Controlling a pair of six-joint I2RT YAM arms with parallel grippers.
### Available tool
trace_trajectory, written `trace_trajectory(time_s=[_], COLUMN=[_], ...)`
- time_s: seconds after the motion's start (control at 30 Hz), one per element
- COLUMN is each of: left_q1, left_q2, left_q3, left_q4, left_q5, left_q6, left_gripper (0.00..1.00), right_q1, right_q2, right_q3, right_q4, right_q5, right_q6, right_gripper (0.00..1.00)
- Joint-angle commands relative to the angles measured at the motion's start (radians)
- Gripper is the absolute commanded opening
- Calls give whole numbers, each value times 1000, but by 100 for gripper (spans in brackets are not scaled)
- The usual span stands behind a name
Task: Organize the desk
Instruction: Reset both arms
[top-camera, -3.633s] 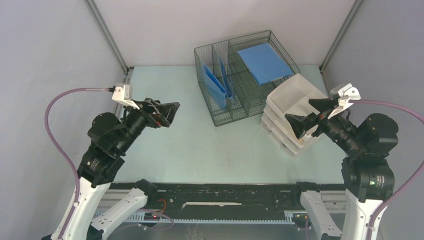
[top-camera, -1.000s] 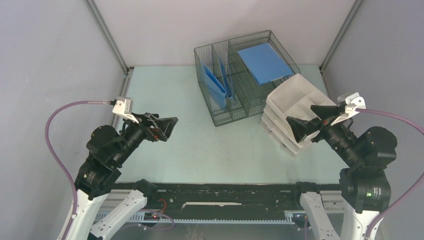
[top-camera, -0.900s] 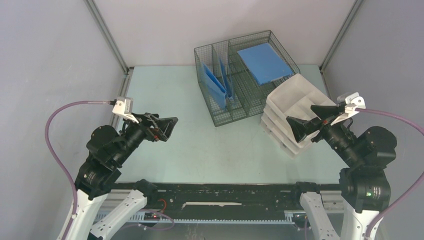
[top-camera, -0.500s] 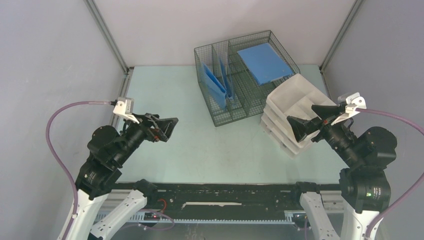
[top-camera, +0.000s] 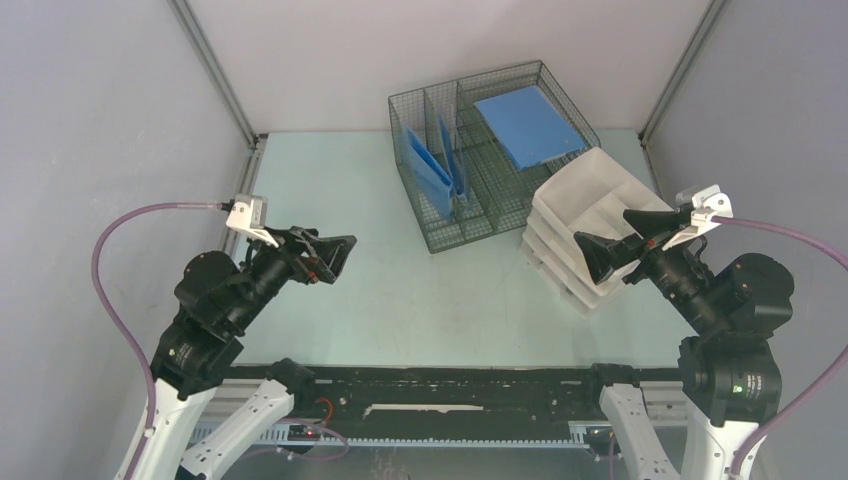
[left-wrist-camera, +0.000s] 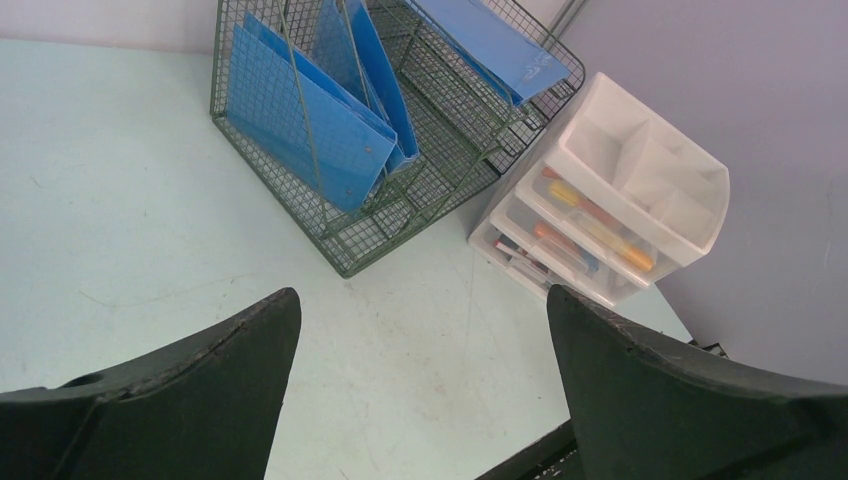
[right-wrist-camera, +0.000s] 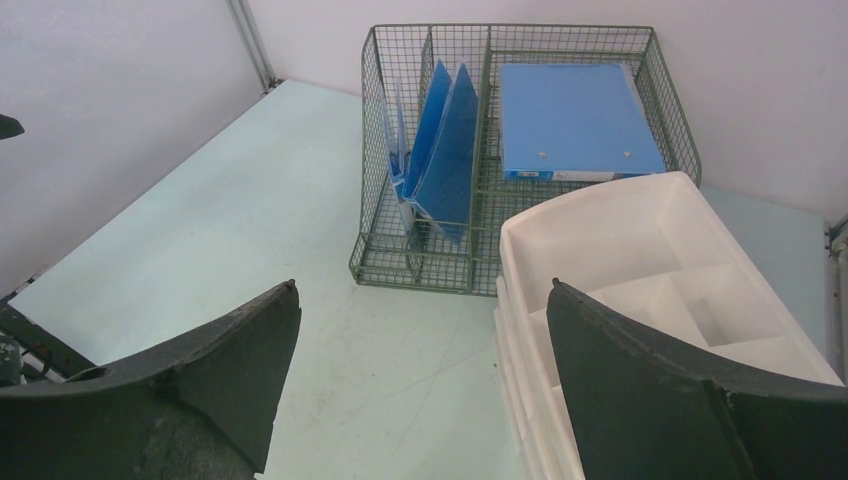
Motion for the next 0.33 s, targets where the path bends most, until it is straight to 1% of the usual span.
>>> trace_trajectory(time_s=[0.0,0.3], left_q1=[9,9], left_q2=[-8,-6], left_q3=[-15,-17], left_q4=[23,23], left_q5=[-14,-15], left_q6=[27,27], left_gripper=[100,100], right_q1=[-5,-6], right_q2=[0,1], right_q3=[0,-2], right_q4=[33,30], right_q5=[10,10], right_q6=[23,29], right_gripper=[100,100])
